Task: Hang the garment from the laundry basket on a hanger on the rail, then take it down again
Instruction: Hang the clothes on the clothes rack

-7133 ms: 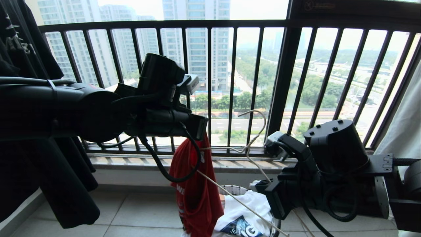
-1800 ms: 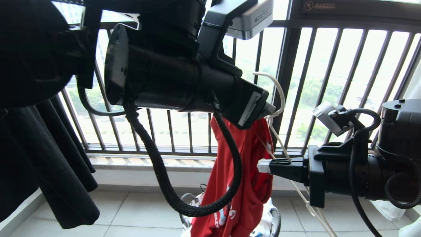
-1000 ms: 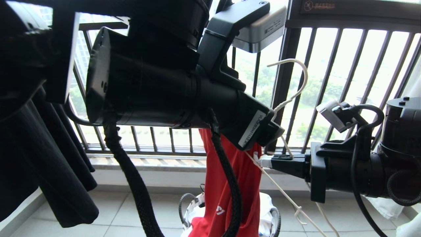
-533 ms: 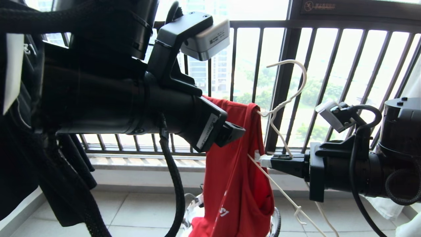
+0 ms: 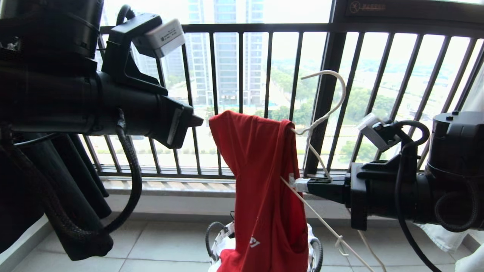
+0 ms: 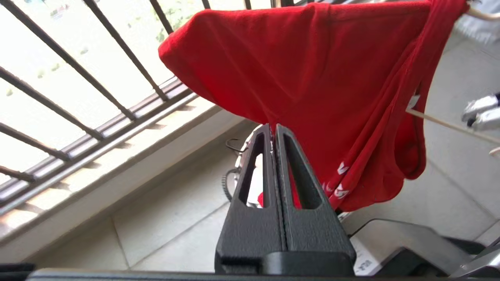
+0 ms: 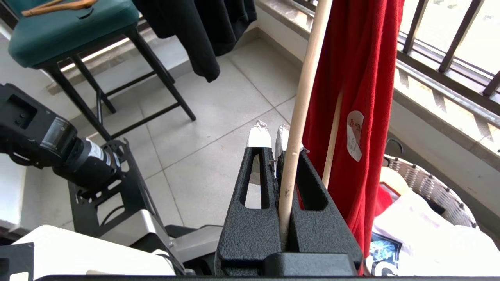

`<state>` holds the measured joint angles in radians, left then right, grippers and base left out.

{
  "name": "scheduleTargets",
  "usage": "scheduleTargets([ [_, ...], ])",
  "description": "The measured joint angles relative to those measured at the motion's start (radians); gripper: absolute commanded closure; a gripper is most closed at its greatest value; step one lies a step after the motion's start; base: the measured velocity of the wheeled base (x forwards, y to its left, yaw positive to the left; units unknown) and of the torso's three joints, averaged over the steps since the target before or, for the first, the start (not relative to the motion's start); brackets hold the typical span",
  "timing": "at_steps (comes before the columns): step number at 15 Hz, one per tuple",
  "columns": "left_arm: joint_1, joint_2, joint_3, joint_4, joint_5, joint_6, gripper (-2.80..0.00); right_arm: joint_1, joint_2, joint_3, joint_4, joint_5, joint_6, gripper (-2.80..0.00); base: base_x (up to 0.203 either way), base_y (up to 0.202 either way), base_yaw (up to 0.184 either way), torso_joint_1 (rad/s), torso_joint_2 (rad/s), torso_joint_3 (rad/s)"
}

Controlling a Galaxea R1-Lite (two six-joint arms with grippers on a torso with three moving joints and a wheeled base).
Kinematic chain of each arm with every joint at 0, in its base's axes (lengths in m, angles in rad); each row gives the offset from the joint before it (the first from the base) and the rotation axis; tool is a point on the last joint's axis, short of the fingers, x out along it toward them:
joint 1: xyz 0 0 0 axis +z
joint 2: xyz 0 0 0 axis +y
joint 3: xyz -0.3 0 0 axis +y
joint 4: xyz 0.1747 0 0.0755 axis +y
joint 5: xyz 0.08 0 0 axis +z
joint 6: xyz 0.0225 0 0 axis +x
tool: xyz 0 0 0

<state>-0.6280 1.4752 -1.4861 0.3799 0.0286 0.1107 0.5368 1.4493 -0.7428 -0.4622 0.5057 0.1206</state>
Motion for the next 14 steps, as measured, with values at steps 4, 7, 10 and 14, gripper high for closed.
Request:
scheduleTargets([
  [4,0.148,-0.014,-0.09,0.085,-0.177,0.128,0.0,0.003,0.039,-0.117,0.061,0.097,-0.014,0.0,0.0,0.0,0.0,0.0,0.0,0.0],
  [7,0.185,-0.009,-0.241,0.277,-0.294,0.201,0.0,0.012,0.061,-0.169,0.121,0.223,-0.045,0.0,0.0,0.0,0.0,0.0,0.0,0.0],
  [10,0.193,0.029,-0.385,0.51,-0.345,0.323,0.0,0.029,0.074,-0.219,0.18,0.296,-0.046,0.0,0.0,0.0,0.0,0.0,0.0,0.0],
  [14,0.16,0.072,-0.457,0.653,-0.378,0.449,0.0,0.039,0.056,-0.228,0.229,0.401,-0.046,0.0,0.0,0.0,0.0,0.0,0.0,0.0],
])
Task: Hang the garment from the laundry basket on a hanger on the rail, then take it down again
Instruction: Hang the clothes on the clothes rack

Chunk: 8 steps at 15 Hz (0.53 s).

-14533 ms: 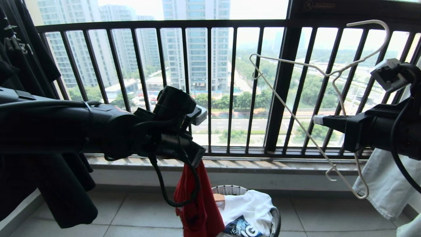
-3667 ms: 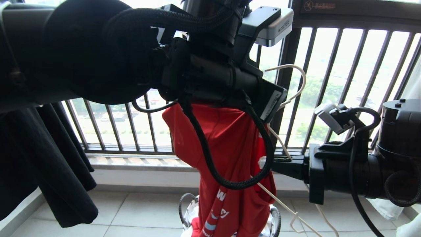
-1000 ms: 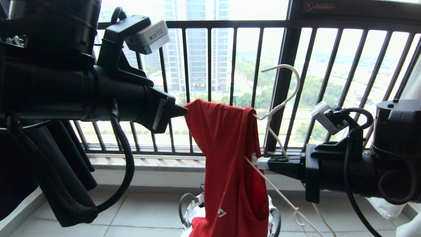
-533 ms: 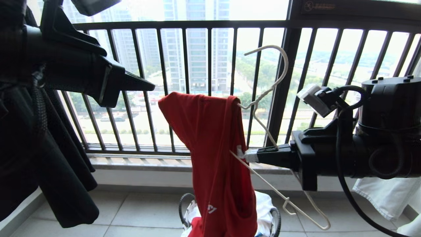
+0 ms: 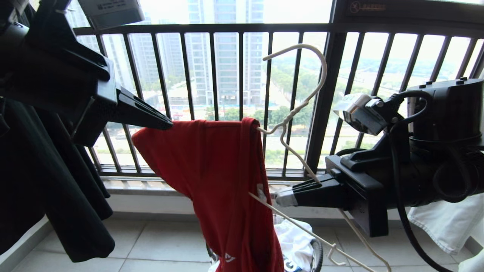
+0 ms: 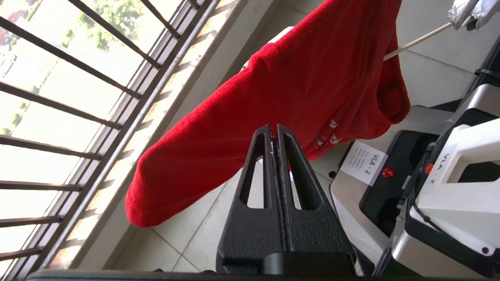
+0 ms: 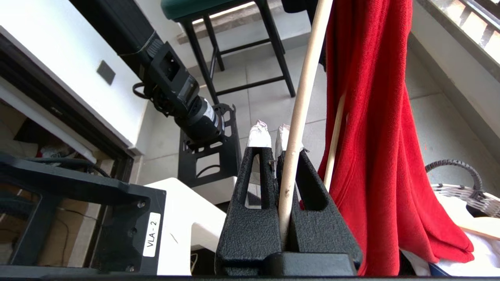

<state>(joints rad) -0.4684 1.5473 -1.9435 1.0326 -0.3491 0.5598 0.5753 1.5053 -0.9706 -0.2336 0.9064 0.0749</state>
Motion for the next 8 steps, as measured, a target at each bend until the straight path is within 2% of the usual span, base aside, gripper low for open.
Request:
scheduleTargets([
  [1,-0.026,0.004,-0.002,0.004,0.0,0.001,0.0,0.002,-0.008,0.004,0.004,0.01,0.0,0.0,0.0,0.0,0.0,0.0,0.0,0.0],
  [2,-0.054,0.007,-0.003,0.004,-0.001,0.001,-2.8,0.006,-0.013,0.009,0.005,0.017,0.0,0.0,0.0,0.0,0.0,0.0,0.0,0.0],
  [6,-0.155,-0.001,-0.005,0.005,0.0,-0.001,-2.8,0.016,-0.026,0.02,0.007,0.024,0.0,0.0,0.0,0.0,0.0,0.0,0.0,0.0],
  [8,-0.17,-0.008,-0.005,0.003,0.0,-0.001,-2.8,0.02,-0.031,0.025,0.01,0.035,0.0,0.0,0.0,0.0,0.0,0.0,0.0,0.0],
])
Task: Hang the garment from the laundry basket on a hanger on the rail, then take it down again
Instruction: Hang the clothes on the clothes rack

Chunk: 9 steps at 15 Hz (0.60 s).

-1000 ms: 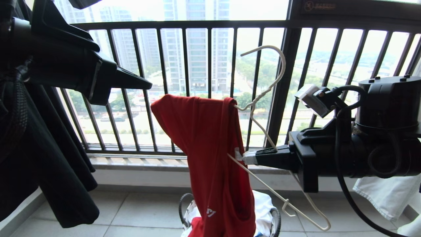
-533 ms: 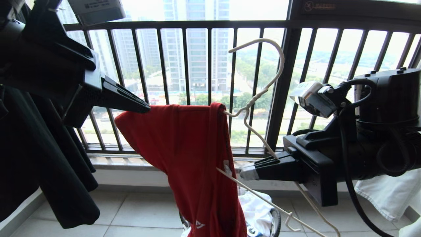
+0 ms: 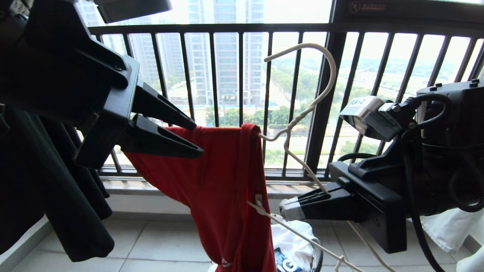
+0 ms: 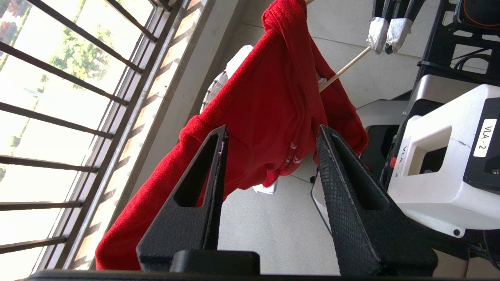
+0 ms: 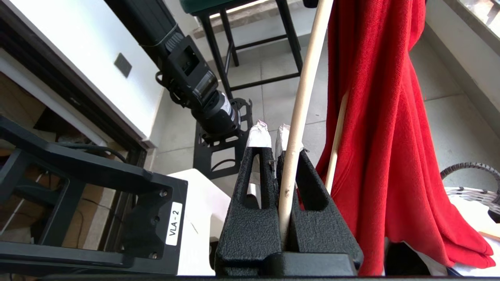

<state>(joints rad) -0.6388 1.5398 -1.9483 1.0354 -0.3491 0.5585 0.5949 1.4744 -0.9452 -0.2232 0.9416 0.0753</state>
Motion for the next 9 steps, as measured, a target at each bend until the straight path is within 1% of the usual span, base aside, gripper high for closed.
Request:
scheduleTargets([
  [5,-0.038,-0.018,0.009,0.0,-0.022,0.0,-2.8,0.005,-0.012,0.011,-0.001,0.02,-0.005,0.0,0.0,0.0,0.0,0.0,0.0,0.0],
  [7,-0.06,-0.017,0.022,-0.004,-0.038,-0.006,-2.8,0.007,-0.019,0.022,-0.003,0.021,-0.031,0.0,0.0,0.0,0.0,0.0,0.0,0.0],
  [9,-0.066,-0.007,0.019,-0.008,-0.046,-0.009,-2.8,0.007,-0.029,0.027,-0.003,0.021,-0.039,0.0,0.0,0.0,0.0,0.0,0.0,0.0],
])
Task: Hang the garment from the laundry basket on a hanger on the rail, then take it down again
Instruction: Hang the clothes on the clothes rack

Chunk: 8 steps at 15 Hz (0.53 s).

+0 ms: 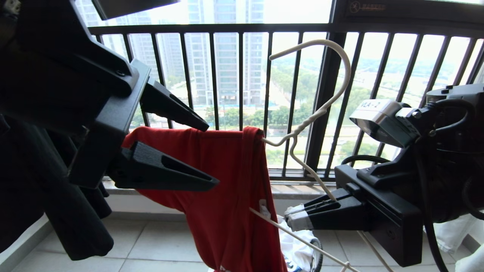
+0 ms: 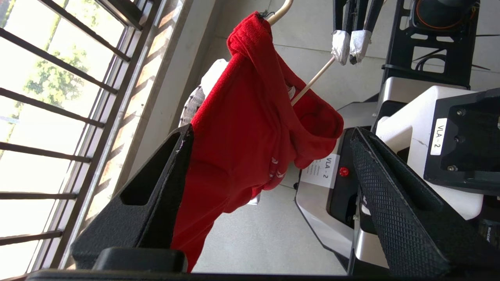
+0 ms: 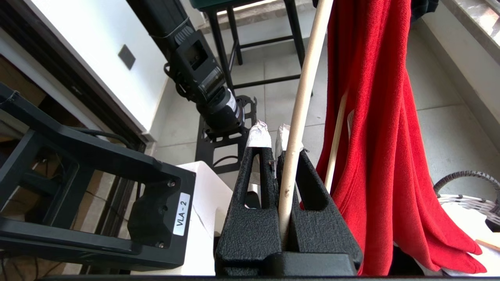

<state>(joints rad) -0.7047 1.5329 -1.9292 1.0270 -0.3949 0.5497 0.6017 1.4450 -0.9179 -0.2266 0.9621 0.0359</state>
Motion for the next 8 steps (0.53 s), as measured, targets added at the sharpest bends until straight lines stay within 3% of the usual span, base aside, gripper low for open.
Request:
scheduleTargets([
  [3,-0.002,0.028,-0.008,-0.013,-0.014,-0.007,-2.8,0.0,-0.02,0.015,0.003,-0.002,-0.031,0.0,0.0,0.0,0.0,0.0,0.0,0.0],
  [8,-0.002,0.072,-0.014,-0.15,-0.025,-0.069,-2.8,0.0,-0.038,0.028,-0.001,0.0,-0.044,0.0,0.0,0.0,0.0,0.0,0.0,0.0],
])
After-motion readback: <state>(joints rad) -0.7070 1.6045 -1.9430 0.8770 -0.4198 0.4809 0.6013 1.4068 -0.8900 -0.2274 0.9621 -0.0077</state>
